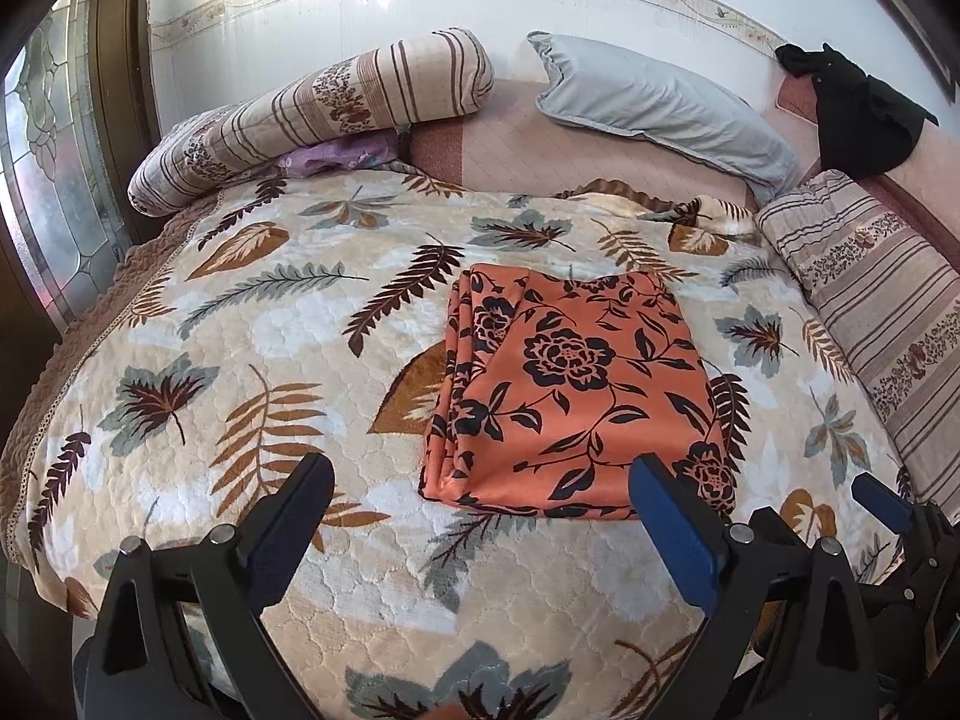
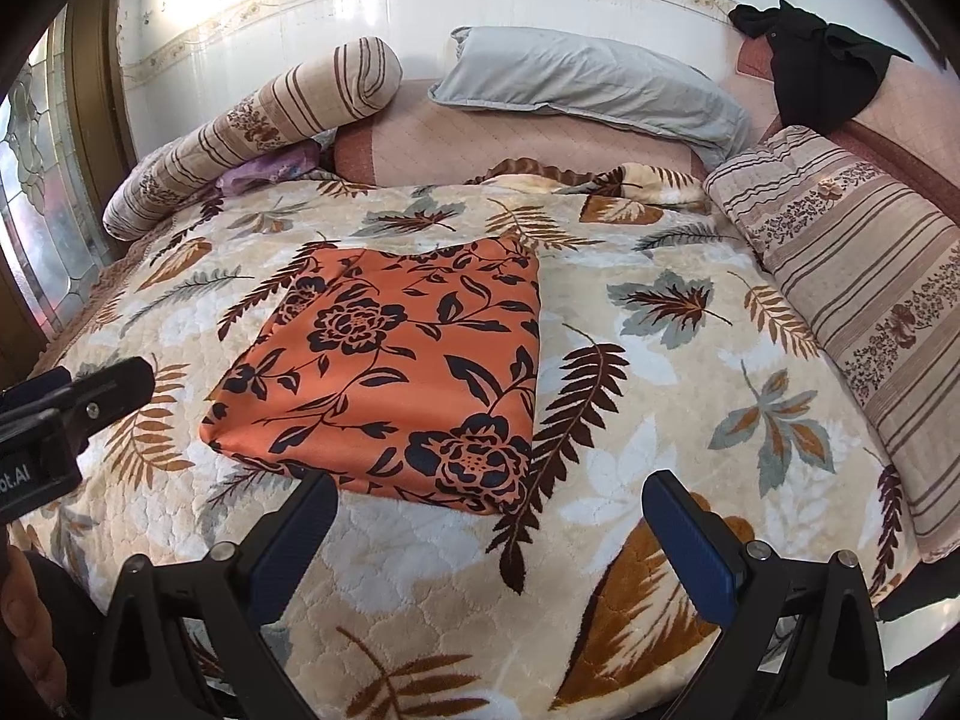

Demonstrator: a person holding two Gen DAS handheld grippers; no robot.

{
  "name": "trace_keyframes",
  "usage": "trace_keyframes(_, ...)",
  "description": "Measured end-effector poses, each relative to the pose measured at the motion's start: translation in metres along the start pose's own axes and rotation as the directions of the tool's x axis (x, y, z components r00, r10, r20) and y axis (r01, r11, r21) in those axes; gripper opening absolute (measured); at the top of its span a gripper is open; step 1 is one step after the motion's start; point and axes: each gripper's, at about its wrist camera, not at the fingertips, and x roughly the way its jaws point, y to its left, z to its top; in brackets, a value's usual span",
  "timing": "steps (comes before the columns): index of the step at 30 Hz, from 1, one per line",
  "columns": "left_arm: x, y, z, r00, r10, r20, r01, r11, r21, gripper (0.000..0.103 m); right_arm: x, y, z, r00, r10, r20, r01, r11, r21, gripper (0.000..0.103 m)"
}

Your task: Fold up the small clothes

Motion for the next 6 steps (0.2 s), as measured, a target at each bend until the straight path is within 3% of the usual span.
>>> trace_keyframes(6,0.0019,0.0004,0.0046,1.000,-0.005,0.010,0.004,1.000,0.008,0.098,0.0036,0.0011,0.0022,1.000,-0.001,-0.005,0.001,1.000,0.000,0.103)
